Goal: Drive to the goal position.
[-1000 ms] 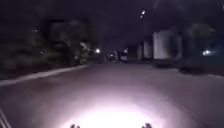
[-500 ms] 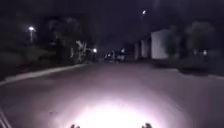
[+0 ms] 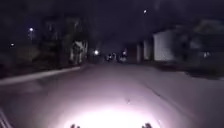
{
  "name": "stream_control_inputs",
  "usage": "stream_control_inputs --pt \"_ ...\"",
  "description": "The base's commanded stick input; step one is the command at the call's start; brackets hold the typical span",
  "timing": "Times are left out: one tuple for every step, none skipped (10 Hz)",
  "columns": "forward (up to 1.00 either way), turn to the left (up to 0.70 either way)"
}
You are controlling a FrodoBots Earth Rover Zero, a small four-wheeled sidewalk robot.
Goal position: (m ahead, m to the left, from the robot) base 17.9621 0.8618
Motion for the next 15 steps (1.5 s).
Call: stream_control_inputs --pt "1.0 0.0" --pt "1.0 0.0" --pt "1.0 0.0" --pt "1.0 0.0" --pt "1.0 0.0" --pt "1.0 0.0" --pt "1.0 0.0" --pt "1.0 0.0" --pt "1.0 0.0" --pt "1.0 -0.22" --pt "1.0 -0.26" --pt "1.0 0.0" --pt "1.0 0.0" --pt "1.0 0.0" --pt "1.0 0.0"
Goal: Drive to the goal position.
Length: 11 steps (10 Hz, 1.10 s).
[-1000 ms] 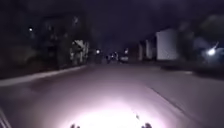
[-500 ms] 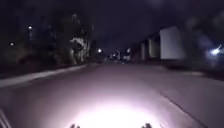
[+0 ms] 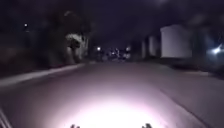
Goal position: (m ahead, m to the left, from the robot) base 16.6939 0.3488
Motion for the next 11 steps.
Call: stream_control_inputs --pt "1.0 0.0" --pt "1.0 0.0" --pt "1.0 0.0" --pt "1.0 0.0" --pt "1.0 0.0" --pt "1.0 0.0" --pt "1.0 0.0" --pt "1.0 0.0" --pt "1.0 0.0" --pt "1.0 0.0" --pt "1.0 0.0"
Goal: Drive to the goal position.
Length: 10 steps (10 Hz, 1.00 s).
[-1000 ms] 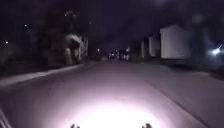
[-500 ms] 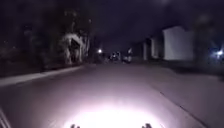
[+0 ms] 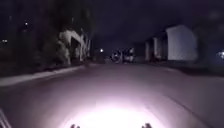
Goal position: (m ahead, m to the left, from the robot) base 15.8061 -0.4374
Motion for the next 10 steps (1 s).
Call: stream_control_inputs --pt "1.0 0.0" --pt "1.0 0.0" --pt "1.0 0.0" --pt "1.0 0.0" --pt "1.0 0.0" --pt "1.0 0.0" --pt "1.0 0.0" --pt "1.0 0.0" --pt "1.0 0.0" --pt "1.0 0.0"
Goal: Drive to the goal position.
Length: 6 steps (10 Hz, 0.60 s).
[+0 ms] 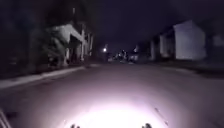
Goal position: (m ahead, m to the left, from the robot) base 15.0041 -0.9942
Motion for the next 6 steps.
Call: stream_control_inputs --pt "1.0 0.0" --pt "1.0 0.0" --pt "1.0 0.0" --pt "1.0 0.0" --pt "1.0 0.0" --pt "1.0 0.0"
